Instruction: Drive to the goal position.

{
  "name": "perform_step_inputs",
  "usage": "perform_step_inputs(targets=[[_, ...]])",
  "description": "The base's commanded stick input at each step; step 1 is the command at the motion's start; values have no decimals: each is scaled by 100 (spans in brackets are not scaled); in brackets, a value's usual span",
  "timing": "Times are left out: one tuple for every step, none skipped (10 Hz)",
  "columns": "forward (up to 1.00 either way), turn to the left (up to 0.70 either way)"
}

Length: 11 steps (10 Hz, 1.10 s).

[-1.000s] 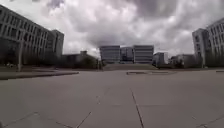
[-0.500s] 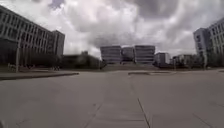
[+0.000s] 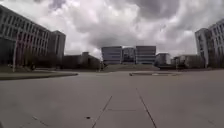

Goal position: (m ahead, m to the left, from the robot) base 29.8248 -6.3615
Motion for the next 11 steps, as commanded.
perform_step_inputs(targets=[[85, 0], [85, 0], [85, 0], [85, 0], [85, 0], [85, 0], [85, 0], [85, 0], [85, 0], [85, 0], [85, 0]])
